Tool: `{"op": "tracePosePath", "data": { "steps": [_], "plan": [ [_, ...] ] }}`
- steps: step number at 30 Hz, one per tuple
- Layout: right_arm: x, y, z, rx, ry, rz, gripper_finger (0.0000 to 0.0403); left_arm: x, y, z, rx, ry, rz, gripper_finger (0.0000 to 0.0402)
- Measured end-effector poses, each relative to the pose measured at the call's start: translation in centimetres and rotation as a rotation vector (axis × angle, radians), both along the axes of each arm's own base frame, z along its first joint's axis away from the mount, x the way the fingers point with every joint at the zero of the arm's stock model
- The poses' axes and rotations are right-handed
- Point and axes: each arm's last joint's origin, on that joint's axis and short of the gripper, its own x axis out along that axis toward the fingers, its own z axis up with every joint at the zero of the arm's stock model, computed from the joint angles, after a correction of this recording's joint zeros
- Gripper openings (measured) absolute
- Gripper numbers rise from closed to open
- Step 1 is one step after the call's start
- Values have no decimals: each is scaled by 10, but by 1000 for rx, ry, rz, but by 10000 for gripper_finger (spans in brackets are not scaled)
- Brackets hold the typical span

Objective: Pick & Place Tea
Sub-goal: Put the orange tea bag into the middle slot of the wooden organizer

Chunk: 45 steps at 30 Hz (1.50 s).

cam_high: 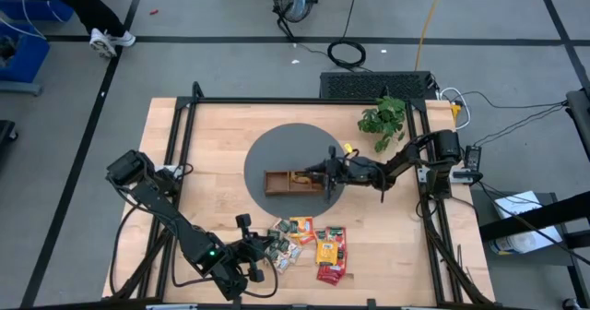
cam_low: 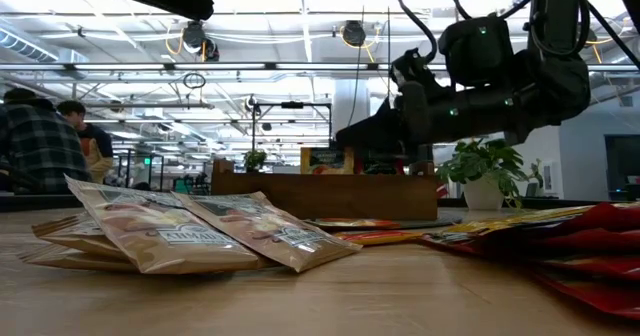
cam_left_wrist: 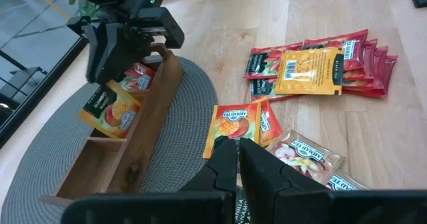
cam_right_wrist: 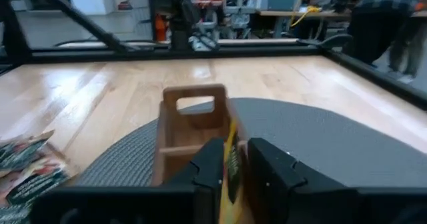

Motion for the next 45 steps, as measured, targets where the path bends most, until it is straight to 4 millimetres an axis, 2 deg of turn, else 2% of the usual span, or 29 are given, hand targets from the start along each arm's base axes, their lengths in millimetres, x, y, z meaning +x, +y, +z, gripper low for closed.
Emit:
{"op": "tracePosePath", "data": {
  "steps": [5,11,15,18,22,24,26,30,33,42,45],
  "plan": [
    [0,-1,14,-112,-65,-16,95,0,0,0,-5,-2,3,26],
    [-9,3,57,-166,-120,-5,102,0,0,0,-2,-1,2,26],
    [-24,22,87,-216,-94,69,102,0,0,0,-2,-1,2,26],
    [-38,39,98,-233,-26,146,100,0,0,0,-2,-1,2,26],
    [-46,53,91,-162,95,208,64,1,1,0,-7,-3,9,26],
    [-43,58,83,-151,129,227,28,3,3,0,-9,-5,17,26],
    [-38,60,71,-153,167,233,8,5,5,0,-11,-6,26,26],
    [-26,48,53,-129,185,159,3,9,10,0,-11,-8,42,26],
    [-14,39,40,-98,240,178,1,12,13,0,-18,6,41,26],
    [33,28,24,-52,309,183,0,10,16,-6,0,31,33,26],
    [42,19,18,-68,388,92,0,9,16,-7,-7,29,39,26]
  ]
}}
